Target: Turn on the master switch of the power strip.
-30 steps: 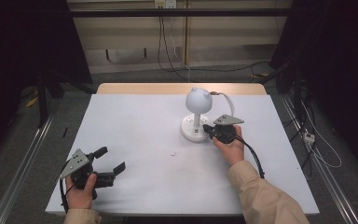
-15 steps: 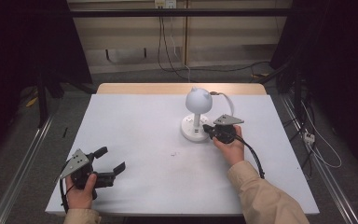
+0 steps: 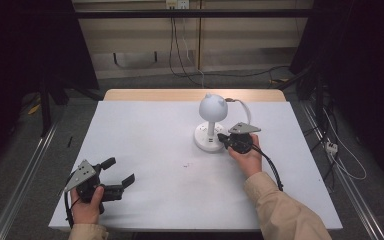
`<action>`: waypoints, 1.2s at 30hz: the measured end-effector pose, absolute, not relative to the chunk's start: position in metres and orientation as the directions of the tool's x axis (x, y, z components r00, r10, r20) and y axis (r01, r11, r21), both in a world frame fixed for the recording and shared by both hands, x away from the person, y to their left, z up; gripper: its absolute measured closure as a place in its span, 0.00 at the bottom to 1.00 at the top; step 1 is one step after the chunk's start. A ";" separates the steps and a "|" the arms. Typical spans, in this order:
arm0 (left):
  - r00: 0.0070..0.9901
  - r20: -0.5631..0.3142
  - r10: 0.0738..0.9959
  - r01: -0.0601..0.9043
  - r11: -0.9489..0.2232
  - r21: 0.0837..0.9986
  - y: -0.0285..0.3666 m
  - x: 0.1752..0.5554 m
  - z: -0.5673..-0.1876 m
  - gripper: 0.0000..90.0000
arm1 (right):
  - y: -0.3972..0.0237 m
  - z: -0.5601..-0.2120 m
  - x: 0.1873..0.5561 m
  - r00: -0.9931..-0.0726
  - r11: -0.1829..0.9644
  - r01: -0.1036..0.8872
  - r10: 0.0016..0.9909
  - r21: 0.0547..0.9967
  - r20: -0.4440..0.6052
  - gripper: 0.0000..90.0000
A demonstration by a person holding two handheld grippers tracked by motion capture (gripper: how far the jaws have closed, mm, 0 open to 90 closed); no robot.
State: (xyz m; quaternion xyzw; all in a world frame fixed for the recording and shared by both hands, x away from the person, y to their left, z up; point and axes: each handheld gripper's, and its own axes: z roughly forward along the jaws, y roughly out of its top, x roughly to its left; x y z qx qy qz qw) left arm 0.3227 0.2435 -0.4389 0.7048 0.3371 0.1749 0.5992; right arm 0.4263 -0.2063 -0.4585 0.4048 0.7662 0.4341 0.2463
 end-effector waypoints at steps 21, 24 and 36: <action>0.706 -0.162 0.689 0.264 -0.043 0.964 0.246 0.324 -0.439 0.04 | -0.209 -0.458 0.425 -0.537 0.246 0.405 0.843 0.881 0.012 1.00; 0.708 -0.162 0.687 0.265 -0.045 0.963 0.246 0.325 -0.439 0.04 | -0.212 -0.458 0.424 -0.528 0.199 0.420 0.847 0.885 0.060 1.00; 0.712 -0.162 0.684 0.268 -0.051 0.962 0.244 0.326 -0.440 0.04 | -0.213 -0.454 0.415 -0.515 0.146 0.458 0.848 0.877 0.128 0.68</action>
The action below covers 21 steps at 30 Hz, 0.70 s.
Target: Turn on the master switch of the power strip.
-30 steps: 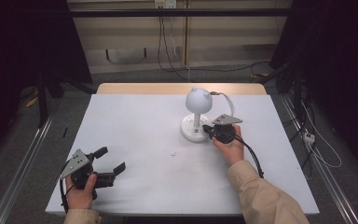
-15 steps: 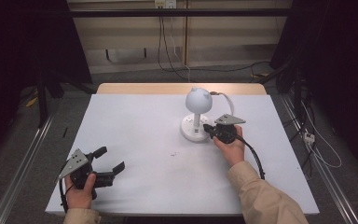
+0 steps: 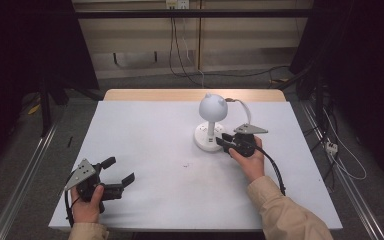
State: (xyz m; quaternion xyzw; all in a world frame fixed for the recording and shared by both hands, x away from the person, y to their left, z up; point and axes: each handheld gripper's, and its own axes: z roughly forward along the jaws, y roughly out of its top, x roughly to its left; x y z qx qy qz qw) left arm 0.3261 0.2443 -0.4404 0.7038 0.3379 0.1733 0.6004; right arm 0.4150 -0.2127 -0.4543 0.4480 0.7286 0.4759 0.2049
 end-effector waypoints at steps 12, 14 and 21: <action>0.712 -0.168 0.682 0.271 -0.047 0.961 0.243 0.326 -0.440 0.04 | -0.220 -0.447 0.406 -0.513 0.139 0.474 0.846 0.870 0.144 0.36; 0.714 -0.167 0.680 0.270 -0.047 0.962 0.242 0.326 -0.440 0.04 | -0.221 -0.446 0.403 -0.511 0.133 0.475 0.847 0.870 0.150 0.31; 0.716 -0.166 0.678 0.274 -0.054 0.960 0.243 0.326 -0.441 0.04 | -0.226 -0.439 0.392 -0.522 0.140 0.463 0.841 0.875 0.142 0.24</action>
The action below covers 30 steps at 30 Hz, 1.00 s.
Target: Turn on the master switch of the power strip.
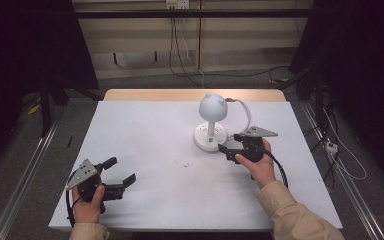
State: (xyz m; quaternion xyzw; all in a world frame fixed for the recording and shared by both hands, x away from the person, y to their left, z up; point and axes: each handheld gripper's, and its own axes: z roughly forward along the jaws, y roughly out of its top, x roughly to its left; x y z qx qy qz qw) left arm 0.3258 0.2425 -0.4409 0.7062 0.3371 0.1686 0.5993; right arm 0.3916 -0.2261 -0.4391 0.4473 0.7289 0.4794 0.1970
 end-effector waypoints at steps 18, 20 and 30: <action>0.707 -0.171 0.686 0.277 -0.047 0.960 0.248 0.324 -0.441 0.04 | -0.233 -0.438 0.372 -0.548 0.151 0.457 0.824 0.877 0.143 0.18; 0.706 -0.174 0.687 0.279 -0.044 0.959 0.247 0.325 -0.441 0.04 | -0.237 -0.439 0.367 -0.549 0.152 0.458 0.823 0.876 0.144 0.17; 0.710 -0.165 0.685 0.274 -0.052 0.960 0.245 0.325 -0.440 0.04 | -0.253 -0.441 0.355 -0.533 0.141 0.465 0.833 0.874 0.149 0.16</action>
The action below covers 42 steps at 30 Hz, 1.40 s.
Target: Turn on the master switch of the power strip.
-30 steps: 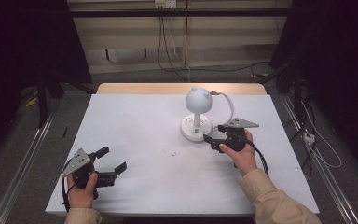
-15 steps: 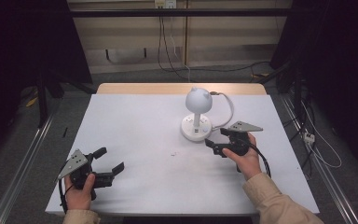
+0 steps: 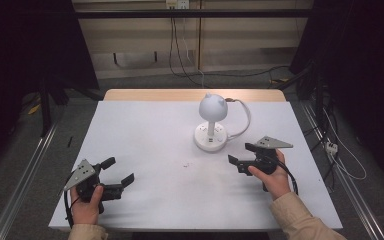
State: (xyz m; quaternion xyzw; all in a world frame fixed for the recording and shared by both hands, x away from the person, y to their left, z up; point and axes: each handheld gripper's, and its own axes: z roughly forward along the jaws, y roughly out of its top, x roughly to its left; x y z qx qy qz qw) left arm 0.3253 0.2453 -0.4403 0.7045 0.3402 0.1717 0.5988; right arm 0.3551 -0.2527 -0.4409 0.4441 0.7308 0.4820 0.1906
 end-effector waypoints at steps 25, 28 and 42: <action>0.721 -0.163 0.673 0.274 -0.061 0.960 0.237 0.331 -0.440 0.04 | -0.266 -0.443 0.330 -0.554 0.178 0.467 0.823 0.866 0.129 0.11; 0.721 -0.166 0.673 0.277 -0.060 0.959 0.236 0.331 -0.440 0.04 | -0.269 -0.443 0.326 -0.554 0.170 0.467 0.821 0.868 0.137 0.11; 0.718 -0.158 0.678 0.279 -0.072 0.958 0.236 0.331 -0.440 0.04 | -0.277 -0.446 0.310 -0.558 0.169 0.452 0.820 0.876 0.130 0.11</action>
